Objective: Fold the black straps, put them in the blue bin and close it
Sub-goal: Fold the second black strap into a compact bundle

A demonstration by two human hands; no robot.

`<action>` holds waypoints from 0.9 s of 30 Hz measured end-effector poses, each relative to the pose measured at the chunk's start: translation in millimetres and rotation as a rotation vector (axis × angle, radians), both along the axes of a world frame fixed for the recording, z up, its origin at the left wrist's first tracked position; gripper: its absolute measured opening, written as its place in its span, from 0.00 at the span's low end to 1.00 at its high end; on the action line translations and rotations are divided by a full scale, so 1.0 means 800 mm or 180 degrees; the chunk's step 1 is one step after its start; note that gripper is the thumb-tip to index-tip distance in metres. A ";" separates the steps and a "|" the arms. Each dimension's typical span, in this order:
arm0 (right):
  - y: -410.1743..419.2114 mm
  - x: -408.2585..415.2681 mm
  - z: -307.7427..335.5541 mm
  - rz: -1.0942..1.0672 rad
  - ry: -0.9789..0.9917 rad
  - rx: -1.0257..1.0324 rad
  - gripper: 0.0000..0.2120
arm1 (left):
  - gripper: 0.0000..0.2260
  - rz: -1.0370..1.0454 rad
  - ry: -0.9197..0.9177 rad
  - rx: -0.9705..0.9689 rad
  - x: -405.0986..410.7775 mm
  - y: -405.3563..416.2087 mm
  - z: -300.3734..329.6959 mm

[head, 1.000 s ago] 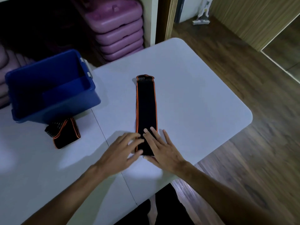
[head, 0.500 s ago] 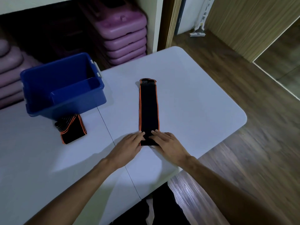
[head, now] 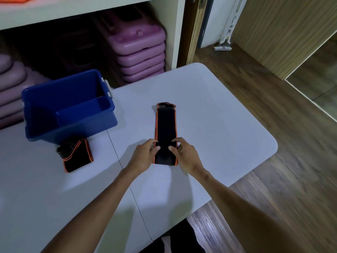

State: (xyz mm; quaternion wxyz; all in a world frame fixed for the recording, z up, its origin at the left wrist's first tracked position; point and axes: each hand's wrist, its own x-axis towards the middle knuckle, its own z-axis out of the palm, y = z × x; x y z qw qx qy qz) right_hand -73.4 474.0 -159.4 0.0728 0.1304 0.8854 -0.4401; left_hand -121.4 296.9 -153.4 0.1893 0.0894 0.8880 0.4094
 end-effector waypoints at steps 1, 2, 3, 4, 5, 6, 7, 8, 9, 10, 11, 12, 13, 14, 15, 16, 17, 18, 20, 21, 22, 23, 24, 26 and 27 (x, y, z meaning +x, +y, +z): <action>-0.002 -0.003 -0.005 -0.0018 -0.0004 0.0037 0.13 | 0.09 0.0087 0.0070 -0.0051 0.001 0.004 -0.004; -0.004 -0.005 -0.009 -0.0041 -0.0001 0.0068 0.12 | 0.08 0.0167 0.0157 -0.0113 0.002 0.007 -0.006; -0.006 -0.007 -0.012 -0.0086 0.0011 0.0075 0.11 | 0.08 0.0228 0.0248 -0.0172 0.003 0.009 -0.008; -0.007 -0.009 -0.014 -0.0146 0.0017 0.0056 0.11 | 0.09 0.0272 0.0335 -0.0207 0.004 0.011 -0.010; -0.008 -0.010 -0.015 -0.0207 0.0033 0.0025 0.11 | 0.10 0.0288 0.0397 -0.0209 0.003 0.012 -0.012; -0.009 -0.010 -0.017 -0.0269 0.0066 0.0007 0.11 | 0.11 0.0283 0.0450 -0.0175 0.002 0.013 -0.012; -0.009 -0.010 -0.018 -0.0340 0.0118 -0.0012 0.10 | 0.12 0.0259 0.0489 -0.0124 0.001 0.013 -0.013; -0.009 -0.010 -0.019 -0.0421 0.0182 -0.0051 0.10 | 0.13 0.0221 0.0533 -0.0062 0.001 0.013 -0.014; -0.009 -0.010 -0.019 -0.0491 0.0269 -0.0114 0.09 | 0.14 0.0173 0.0571 -0.0007 0.002 0.012 -0.013; -0.008 -0.009 -0.020 -0.0539 0.0360 -0.0190 0.09 | 0.15 0.0116 0.0589 0.0031 0.004 0.011 -0.012; -0.007 -0.009 -0.020 -0.0562 0.0445 -0.0269 0.08 | 0.17 0.0060 0.0584 0.0066 0.007 0.008 -0.010; -0.007 -0.009 -0.019 -0.0566 0.0515 -0.0326 0.08 | 0.18 0.0030 0.0556 0.0111 0.010 0.006 -0.009; -0.007 -0.009 -0.018 -0.0557 0.0579 -0.0350 0.07 | 0.20 0.0044 0.0516 0.0184 0.013 0.003 -0.008; -0.007 -0.009 -0.018 -0.0547 0.0634 -0.0349 0.06 | 0.20 0.0105 0.0467 0.0286 0.015 0.001 -0.008; -0.008 -0.008 -0.017 -0.0538 0.0679 -0.0342 0.06 | 0.21 0.0180 0.0401 0.0394 0.015 -0.001 -0.008; -0.009 -0.006 -0.016 -0.0524 0.0707 -0.0315 0.06 | 0.22 0.0239 0.0330 0.0474 0.016 -0.002 -0.008; -0.010 -0.004 -0.015 -0.0496 0.0716 -0.0256 0.06 | 0.22 0.0253 0.0255 0.0505 0.017 -0.002 -0.007; -0.009 -0.001 -0.015 -0.0454 0.0696 -0.0153 0.06 | 0.23 0.0226 0.0193 0.0477 0.017 -0.001 -0.008; -0.007 0.003 -0.015 -0.0337 0.0564 0.0116 0.08 | 0.24 0.0093 0.0158 0.0279 0.020 -0.001 -0.008; -0.005 0.003 -0.015 -0.0298 0.0477 0.0221 0.08 | 0.24 -0.0002 0.0209 0.0102 0.021 0.000 -0.007; -0.005 0.003 -0.015 -0.0276 0.0403 0.0293 0.09 | 0.24 -0.0132 0.0342 -0.0130 0.022 0.001 -0.006; -0.004 0.001 -0.015 -0.0255 0.0361 0.0345 0.09 | 0.24 -0.0311 0.0589 -0.0435 0.022 0.002 -0.005; -0.004 -0.001 -0.014 -0.0228 0.0351 0.0385 0.09 | 0.24 -0.0512 0.0961 -0.0780 0.022 0.004 -0.004; -0.004 -0.004 -0.012 -0.0161 0.0386 0.0394 0.09 | 0.23 -0.0916 0.1679 -0.1316 0.020 0.006 -0.006; -0.004 -0.005 -0.011 -0.0136 0.0411 0.0344 0.09 | 0.22 -0.1071 0.1867 -0.1459 0.020 0.007 -0.008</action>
